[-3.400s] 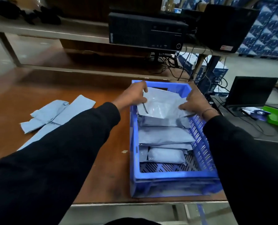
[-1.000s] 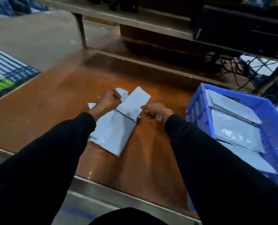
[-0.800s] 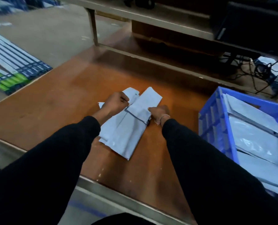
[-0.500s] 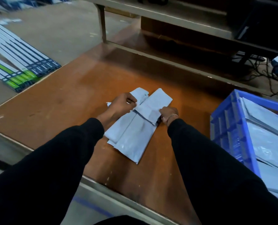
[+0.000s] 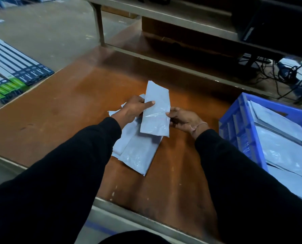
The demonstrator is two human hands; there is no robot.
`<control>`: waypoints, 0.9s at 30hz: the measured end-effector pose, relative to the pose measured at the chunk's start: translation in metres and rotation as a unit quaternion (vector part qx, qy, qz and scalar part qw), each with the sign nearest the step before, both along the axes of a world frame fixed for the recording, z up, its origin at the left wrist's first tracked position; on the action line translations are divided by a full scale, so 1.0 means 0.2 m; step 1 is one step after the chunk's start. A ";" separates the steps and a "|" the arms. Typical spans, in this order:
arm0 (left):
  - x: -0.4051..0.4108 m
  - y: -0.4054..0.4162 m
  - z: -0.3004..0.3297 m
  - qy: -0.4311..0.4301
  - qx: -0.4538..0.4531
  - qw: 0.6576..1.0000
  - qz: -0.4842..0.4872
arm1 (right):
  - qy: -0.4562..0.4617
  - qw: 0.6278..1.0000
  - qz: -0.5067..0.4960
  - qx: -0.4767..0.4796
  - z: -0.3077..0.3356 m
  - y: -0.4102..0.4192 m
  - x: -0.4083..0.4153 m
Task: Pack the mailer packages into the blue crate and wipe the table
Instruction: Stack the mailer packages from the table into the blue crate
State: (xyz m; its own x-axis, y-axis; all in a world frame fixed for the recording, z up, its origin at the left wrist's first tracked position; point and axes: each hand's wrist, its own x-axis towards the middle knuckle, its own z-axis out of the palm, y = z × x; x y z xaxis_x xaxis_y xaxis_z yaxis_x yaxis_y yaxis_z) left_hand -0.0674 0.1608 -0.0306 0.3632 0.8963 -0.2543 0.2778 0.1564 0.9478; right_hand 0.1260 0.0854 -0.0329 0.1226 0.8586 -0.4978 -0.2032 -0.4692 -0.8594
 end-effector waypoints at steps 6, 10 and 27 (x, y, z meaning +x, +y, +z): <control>-0.09 0.00 0.03 -0.009 0.034 0.997 0.071 | -0.256 0.967 0.011 -0.011 -0.13 -0.03 -0.02; -0.24 0.01 0.01 0.011 0.058 0.995 0.079 | -0.405 0.905 0.132 0.002 -0.23 -0.06 -0.09; -0.27 -0.20 0.07 0.036 0.093 0.994 0.047 | -0.463 0.845 0.270 0.009 0.20 -0.18 0.10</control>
